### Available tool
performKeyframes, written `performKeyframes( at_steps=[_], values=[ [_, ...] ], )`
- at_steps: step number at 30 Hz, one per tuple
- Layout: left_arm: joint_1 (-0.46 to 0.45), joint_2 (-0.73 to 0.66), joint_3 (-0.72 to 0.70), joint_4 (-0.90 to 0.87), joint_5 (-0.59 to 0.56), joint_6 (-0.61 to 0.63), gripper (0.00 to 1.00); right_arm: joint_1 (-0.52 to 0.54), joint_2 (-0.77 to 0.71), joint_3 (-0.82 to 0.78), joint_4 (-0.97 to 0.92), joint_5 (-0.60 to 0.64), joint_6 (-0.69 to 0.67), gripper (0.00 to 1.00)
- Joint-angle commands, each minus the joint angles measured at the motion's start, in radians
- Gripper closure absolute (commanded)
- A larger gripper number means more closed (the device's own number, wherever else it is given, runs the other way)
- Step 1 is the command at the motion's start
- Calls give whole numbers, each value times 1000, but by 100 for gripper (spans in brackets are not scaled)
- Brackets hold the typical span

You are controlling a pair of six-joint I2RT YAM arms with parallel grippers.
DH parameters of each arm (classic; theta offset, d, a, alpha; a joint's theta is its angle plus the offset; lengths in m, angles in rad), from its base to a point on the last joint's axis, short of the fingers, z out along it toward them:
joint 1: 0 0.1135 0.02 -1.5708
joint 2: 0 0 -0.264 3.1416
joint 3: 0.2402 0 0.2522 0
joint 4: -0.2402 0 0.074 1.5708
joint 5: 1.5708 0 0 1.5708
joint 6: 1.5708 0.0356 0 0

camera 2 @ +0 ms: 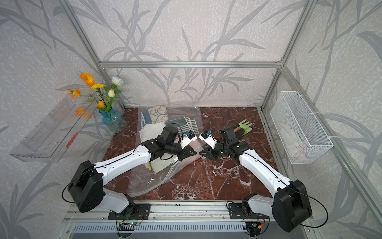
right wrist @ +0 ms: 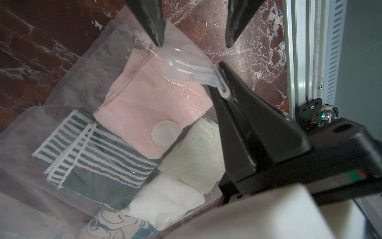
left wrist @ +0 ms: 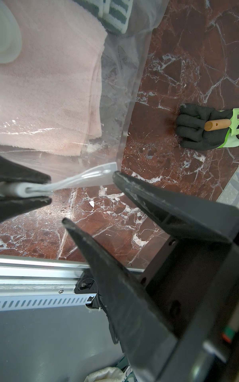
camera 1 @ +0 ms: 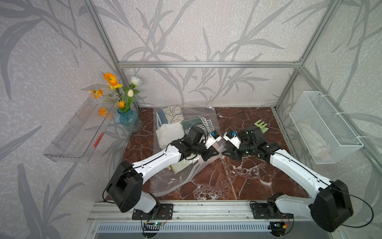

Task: Place the folded towel into the vacuum bag
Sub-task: Close the vacuum bag at the center of the board.

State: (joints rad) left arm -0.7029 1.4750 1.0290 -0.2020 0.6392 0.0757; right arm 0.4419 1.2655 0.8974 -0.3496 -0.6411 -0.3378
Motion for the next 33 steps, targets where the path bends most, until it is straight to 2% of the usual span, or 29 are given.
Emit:
performKeyframes(
  at_steps=[1,7,10,13,15,17,21,27,33],
  values=[
    [-4,-25,-1,35,38,-6,100,1,23,41,-8,6,-27,50],
    [-4,-28,-5,36,41,-5,100,0,25,68,-8,-1,-35,49],
    [-4,-24,-3,39,38,-5,100,1,35,81,-16,-68,-42,53],
    [-4,-23,-2,43,34,-8,100,1,49,76,-11,-128,-34,69],
    [-4,-21,-1,42,30,-8,100,1,55,74,-6,-137,-27,86],
    [-4,-21,-3,36,21,-8,99,0,53,72,-4,-127,-20,99],
    [-4,-33,-10,2,-20,-8,99,-18,29,64,-9,-79,3,100],
    [-4,-54,-33,-101,-87,-10,98,-80,-25,11,37,-71,62,100],
    [-4,-65,-32,-204,-140,2,97,-97,-62,-20,75,-65,107,100]
  ],
)
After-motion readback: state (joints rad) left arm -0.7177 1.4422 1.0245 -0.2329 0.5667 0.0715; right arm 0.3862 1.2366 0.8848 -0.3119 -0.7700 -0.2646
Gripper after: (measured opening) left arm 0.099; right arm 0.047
